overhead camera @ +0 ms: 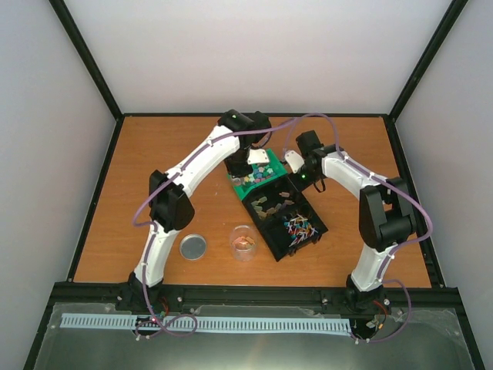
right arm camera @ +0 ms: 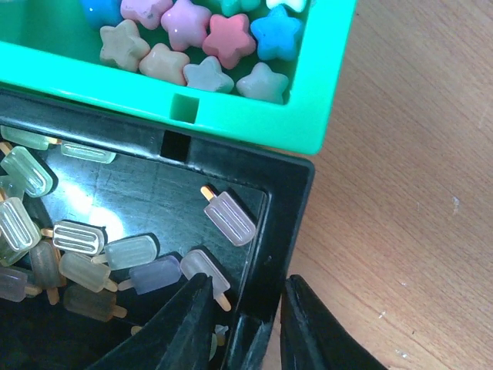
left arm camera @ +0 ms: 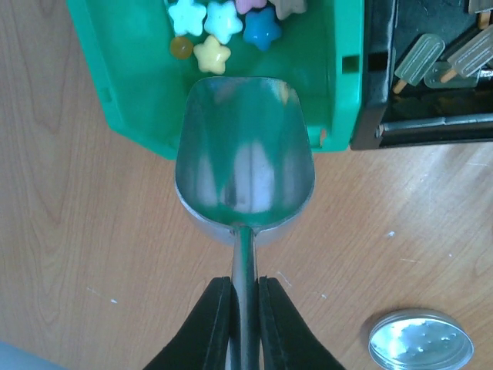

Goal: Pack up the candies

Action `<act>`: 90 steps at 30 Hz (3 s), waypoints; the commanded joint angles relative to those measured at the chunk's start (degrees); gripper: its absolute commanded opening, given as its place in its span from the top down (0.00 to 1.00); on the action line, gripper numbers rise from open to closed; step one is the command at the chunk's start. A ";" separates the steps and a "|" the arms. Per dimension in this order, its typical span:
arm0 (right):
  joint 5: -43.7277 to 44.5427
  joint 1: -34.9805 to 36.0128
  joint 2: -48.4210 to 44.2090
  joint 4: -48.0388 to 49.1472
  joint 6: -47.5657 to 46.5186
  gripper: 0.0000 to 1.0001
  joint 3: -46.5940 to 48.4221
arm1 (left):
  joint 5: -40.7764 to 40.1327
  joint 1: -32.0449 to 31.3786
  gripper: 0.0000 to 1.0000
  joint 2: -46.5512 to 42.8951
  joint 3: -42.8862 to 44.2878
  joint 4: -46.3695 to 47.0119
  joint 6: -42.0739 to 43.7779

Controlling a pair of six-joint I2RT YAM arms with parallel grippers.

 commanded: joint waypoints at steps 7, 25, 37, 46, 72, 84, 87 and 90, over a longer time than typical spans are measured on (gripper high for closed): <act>-0.22 0.76 -2.78 0.93 0.84 0.75 -1.46 | -3.15 -0.24 0.99 5.26 2.70 -1.60 1.91; -0.74 0.70 -3.92 2.33 -2.26 0.80 -4.38 | 9.47 2.97 0.99 -2.15 -19.35 21.00 -4.86; -0.13 0.76 -4.47 3.29 -4.56 0.82 -6.17 | 15.41 5.08 0.99 -7.68 -38.24 42.26 -7.19; 1.21 0.60 -4.74 2.80 -7.31 0.83 -6.53 | 23.07 7.75 0.99 -12.74 -53.70 67.42 -9.45; 2.51 -11.17 -2.63 0.37 -9.44 0.79 -4.42 | 41.35 14.77 0.99 -23.66 -74.09 97.76 -8.74; -1.41 -12.86 -4.49 -0.83 -12.78 0.61 -3.44 | 43.43 14.79 0.99 -25.67 -76.90 108.34 -8.06; -2.16 -13.89 -4.60 -1.57 -13.72 0.54 -2.29 | 44.65 14.79 0.99 -26.49 -77.86 109.56 -7.70; -3.27 -15.20 -4.77 -2.87 -14.77 0.49 -0.22 | 45.69 14.87 0.99 -27.87 -79.68 110.96 -7.86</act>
